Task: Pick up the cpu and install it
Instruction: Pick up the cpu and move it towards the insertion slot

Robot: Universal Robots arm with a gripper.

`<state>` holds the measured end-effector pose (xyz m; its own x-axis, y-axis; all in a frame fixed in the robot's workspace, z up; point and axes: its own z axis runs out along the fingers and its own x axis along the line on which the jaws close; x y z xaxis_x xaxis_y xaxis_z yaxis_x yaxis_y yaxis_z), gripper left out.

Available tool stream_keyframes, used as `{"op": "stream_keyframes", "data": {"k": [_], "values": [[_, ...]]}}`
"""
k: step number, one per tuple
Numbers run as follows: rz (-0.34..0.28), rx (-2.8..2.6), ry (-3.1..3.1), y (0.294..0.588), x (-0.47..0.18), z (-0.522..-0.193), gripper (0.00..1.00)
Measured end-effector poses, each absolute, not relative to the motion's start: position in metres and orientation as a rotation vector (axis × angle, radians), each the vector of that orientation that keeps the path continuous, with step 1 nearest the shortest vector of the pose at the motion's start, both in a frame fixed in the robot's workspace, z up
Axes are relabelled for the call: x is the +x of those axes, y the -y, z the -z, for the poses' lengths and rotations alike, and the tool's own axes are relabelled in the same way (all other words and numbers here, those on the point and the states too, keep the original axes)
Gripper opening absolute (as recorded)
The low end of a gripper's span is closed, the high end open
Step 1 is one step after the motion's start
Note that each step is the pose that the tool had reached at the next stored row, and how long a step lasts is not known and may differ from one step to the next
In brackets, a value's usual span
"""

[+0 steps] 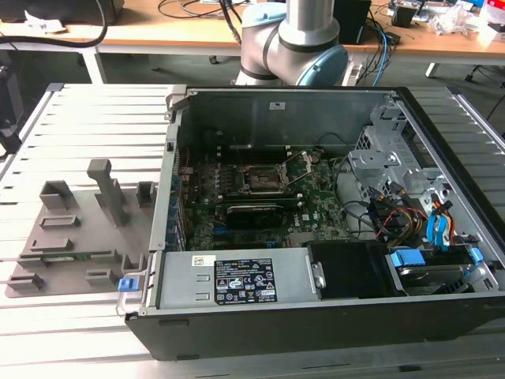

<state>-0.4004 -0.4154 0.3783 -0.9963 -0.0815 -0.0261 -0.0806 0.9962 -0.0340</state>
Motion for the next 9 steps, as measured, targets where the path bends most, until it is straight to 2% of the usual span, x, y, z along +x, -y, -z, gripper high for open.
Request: {"op": "stream_keyframes", "data": {"k": [9], "values": [[0.051, -0.126, -3.111, 0.415, -0.400, -0.399, 0.55]]}}
